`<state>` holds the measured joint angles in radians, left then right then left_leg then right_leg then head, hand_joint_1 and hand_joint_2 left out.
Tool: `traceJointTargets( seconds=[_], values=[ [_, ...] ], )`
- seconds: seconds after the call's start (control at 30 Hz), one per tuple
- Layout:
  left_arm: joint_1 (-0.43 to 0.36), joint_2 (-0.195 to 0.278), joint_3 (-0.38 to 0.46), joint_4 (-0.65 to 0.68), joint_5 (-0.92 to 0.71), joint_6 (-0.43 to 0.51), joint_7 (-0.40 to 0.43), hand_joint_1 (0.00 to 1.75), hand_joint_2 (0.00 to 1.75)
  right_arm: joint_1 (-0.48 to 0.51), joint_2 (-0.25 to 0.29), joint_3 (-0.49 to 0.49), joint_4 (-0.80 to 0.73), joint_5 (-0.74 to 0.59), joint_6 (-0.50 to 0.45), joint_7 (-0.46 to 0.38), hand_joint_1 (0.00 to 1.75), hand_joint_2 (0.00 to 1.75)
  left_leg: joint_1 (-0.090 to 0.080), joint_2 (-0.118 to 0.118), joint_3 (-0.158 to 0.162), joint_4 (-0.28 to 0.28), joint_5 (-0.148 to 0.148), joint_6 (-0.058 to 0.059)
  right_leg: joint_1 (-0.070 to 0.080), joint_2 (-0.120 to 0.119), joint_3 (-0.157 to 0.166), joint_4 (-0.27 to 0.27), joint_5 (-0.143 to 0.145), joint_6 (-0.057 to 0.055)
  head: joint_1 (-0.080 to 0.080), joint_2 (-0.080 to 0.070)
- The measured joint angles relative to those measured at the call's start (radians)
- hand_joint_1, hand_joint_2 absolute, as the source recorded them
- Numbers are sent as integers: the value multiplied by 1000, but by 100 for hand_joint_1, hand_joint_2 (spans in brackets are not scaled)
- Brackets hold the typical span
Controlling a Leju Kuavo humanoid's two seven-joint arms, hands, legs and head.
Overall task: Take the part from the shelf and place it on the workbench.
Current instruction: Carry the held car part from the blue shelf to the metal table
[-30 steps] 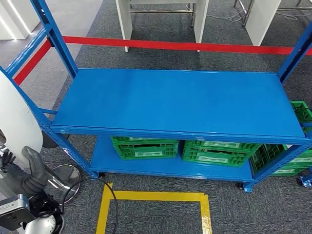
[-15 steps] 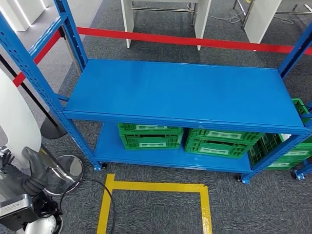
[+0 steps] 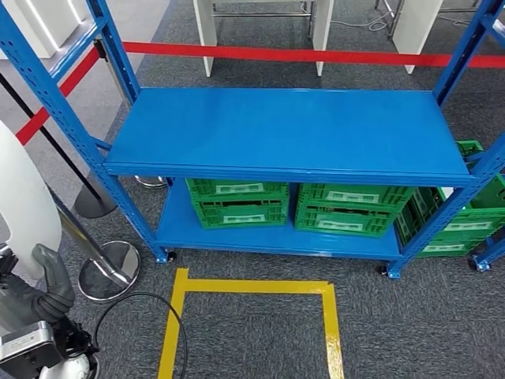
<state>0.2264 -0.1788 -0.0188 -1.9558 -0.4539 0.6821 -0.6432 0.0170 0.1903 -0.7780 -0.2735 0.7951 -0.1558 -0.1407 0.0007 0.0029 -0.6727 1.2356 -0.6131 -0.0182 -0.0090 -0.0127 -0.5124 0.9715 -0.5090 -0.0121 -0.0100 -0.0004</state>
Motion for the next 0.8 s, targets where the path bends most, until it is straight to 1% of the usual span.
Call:
traceJointTargets(
  seconds=[0.03, 0.07, 0.1, 0.13, 0.17, 0.2, 0.23, 0.27, 0.3, 0.33, 0.37, 0.4, 0.43, 0.47, 0.5, 0.53, 0.57, 0.6, 0.63, 0.67, 0.7, 0.73, 0.77, 0.8],
  values=[
    [1, 0, 2, 0, 0, 0, -2, 175, 175, 0, 0, -2, 0, 2, 1, 0, 0, 0, 0, 0, 0, 48, -16, -1, 0, -1, -14, 3, 11, 0, 0, 0],
    [1, 0, 4, 0, 0, 0, -4, 175, 175, 0, 0, -4, 0, 3, 2, 0, 0, 0, 0, 0, 11, 69, -10, 0, 1, -2, -29, 8, 21, 0, 0, 0],
    [2, 0, 7, 0, 0, 0, -6, 175, 175, 0, 0, -6, 0, 4, 5, -1, 0, 0, 0, 0, 39, 51, 13, 1, 1, -2, -47, 15, 30, 1, 0, 0],
    [2, 0, 8, 0, 0, 0, -7, 175, 175, 0, 0, -8, 0, 5, 7, -1, 0, 0, 0, 0, 81, 1, 43, 4, 1, -2, -64, 22, 38, 2, 0, 0],
    [2, 0, 9, -2, 0, 0, -9, 175, 175, -1, 0, -10, 0, 6, 11, -2, 0, 0, 0, -1, 134, -73, 62, 8, 1, -1, -78, 29, 45, 5, 0, 0],
    [1, 0, 10, -3, -1, 0, -10, 175, 175, -1, 0, -12, 0, 7, 14, -4, 0, 0, -1, -1, 187, -154, 69, 12, 2, 0, -89, 35, 51, 8, 0, 0],
    [1, 0, 10, -5, -1, 0, -11, 175, 175, -2, 0, -13, 0, 9, 16, -6, 0, 0, -3, -2, 224, -216, 64, 16, 3, 0, -96, 38, 58, 13, 0, 0],
    [1, -1, 11, -6, -1, 0, -12, 175, 175, -2, 0, -14, 0, 11, 18, -8, 0, 0, -6, -3, 243, -254, 55, 21, 3, 1, -100, 39, 67, 19, 0, 0],
    [2, -1, 12, -7, -1, 0, -12, 175, 175, -2, 0, -16, 0, 13, 18, -9, 0, 0, -9, -3, 247, -269, 53, 26, 2, 1, -103, 37, 76, 26, 1, 0],
    [2, -1, 14, -7, -1, 0, -12, 175, 175, -1, 0, -18, 0, 14, 19, -11, 0, 0, -11, -2, 240, -271, 60, 32, 1, 1, -105, 34, 87, 34, 1, 0],
    [2, -2, 15, -7, -1, 0, -12, 175, 175, -1, 0, -21, 1, 16, 20, -11, 0, 0, -10, -1, 231, -273, 70, 39, -1, 3, -108, 33, 90, 40, 0, 0],
    [2, -3, 16, -7, 0, 0, -12, 175, 175, 0, 0, -23, 1, 17, 20, -12, 0, 0, -9, 1, 219, -275, 83, 47, -1, 5, -117, 43, 71, 46, 1, 0],
    [2, -5, 16, -7, 2, 0, -12, 175, 175, 0, 0, -25, 2, 17, 20, -12, 0, 0, -7, 2, 204, -277, 97, 54, -1, 7, -130, 68, 36, 50, 3, 0],
    [2, -6, 17, -7, 3, 0, -12, 175, 175, -1, 0, -27, 2, 17, 20, -12, 0, 0, -6, 3, 188, -277, 110, 59, -2, 9, -145, 115, -17, 53, 5, 0],
    [2, -8, 17, -7, 4, 0, -12, 175, 175, -1, 0, -29, 2, 17, 20, -12, 0, 0, -7, 3, 171, -276, 123, 63, -2, 9, -160, 177, -72, 56, 7, 0],
    [3, -8, 18, -7, 5, 0, -12, 175, 175, -1, 0, -30, 2, 17, 20, -11, 0, 0, -9, 4, 154, -274, 136, 64, -3, 9, -170, 241, -108, 58, 8, 0],
    [3, -8, 19, -7, 5, 0, -12, 175, 175, -2, 0, -32, 2, 17, 20, -11, 0, 0, -11, 4, 136, -272, 148, 64, -3, 9, -172, 292, -121, 59, 8, 0],
    [3, -8, 19, -7, 5, 0, -12, 175, 175, -2, 0, -34, 2, 18, 21, -10, 0, 0, -12, 5, 118, -268, 160, 64, -2, 9, -161, 315, -110, 58, 8, 0],
    [3, -8, 19, -7, 5, 0, -12, 175, 175, -2, 0, -36, 2, 18, 21, -9, 0, 0, -13, 5, 100, -264, 171, 63, -2, 9, -136, 308, -83, 57, 8, 0],
    [3, -8, 19, -7, 5, 0, -12, 175, 175, -3, 0, -37, 2, 18, 21, -8, 0, 0, -14, 5, 85, -259, 180, 61, -2, 9, -94, 264, -53, 54, 8, 0],
    [3, -9, 20, -7, 5, 0, -12, 175, 175, -4, 0, -38, 2, 18, 22, -7, 0, 0, -14, 5, 72, -252, 188, 59, -1, 9, -37, 192, -39, 50, 8, 0],
    [3, -9, 21, -7, 4, 0, -13, 175, 175, -6, 0, -39, 2, 18, 23, -6, 0, 0, -15, 5, 61, -245, 196, 55, 0, 9, 23, 110, -41, 46, 8, 0],
    [2, -9, 21, -8, 4, 0, -13, 175, 175, -10, 0, -40, 2, 19, 24, -5, 0, 0, -17, 5, 54, -240, 204, 51, 2, 10, 67, 40, -53, 42, 8, 0],
    [2, -9, 22, -8, 2, 0, -13, 175, 175, -12, 0, -40, 2, 20, 25, -3, 0, 0, -17, 6, 50, -238, 213, 47, 4, 11, 93, -6, -66, 38, 8, 0]
  ],
)
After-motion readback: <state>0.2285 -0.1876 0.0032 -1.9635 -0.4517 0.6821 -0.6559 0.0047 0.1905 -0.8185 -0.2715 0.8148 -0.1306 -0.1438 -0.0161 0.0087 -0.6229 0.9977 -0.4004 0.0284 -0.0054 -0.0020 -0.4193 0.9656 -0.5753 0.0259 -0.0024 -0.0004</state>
